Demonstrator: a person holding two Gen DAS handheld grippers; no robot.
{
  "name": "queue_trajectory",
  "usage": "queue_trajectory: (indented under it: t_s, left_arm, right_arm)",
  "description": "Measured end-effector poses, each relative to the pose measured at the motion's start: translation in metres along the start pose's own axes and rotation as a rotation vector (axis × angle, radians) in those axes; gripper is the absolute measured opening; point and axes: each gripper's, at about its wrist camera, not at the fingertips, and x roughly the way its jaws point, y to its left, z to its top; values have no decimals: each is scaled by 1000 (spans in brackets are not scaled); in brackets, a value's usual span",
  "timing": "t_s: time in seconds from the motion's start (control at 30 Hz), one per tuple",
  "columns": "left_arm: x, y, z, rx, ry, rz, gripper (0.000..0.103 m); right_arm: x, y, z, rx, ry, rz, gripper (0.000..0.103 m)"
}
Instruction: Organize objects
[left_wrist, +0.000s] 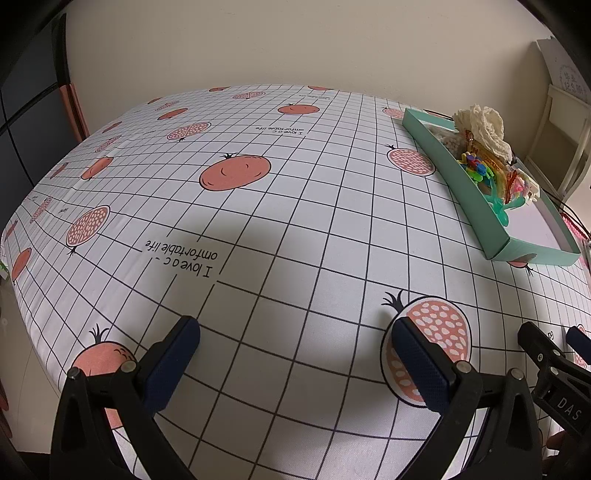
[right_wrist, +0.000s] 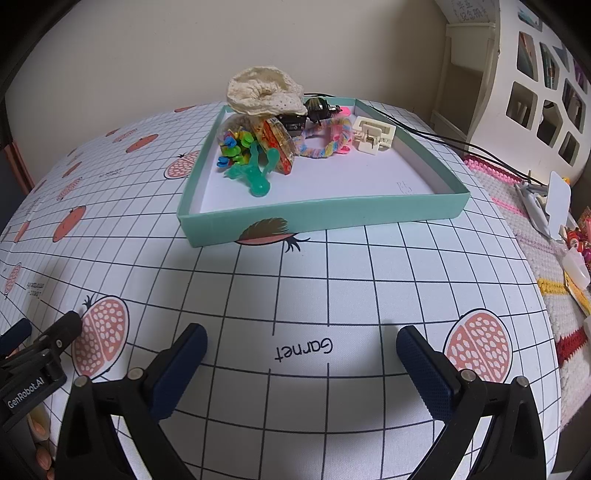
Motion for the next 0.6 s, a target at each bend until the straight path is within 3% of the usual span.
queue_trajectory:
  t_s: [0.6]
  left_arm:
    - [-1,0,-1,-7,2,6,103]
  right_arm:
    - [0,0,0,0,-1,0,103]
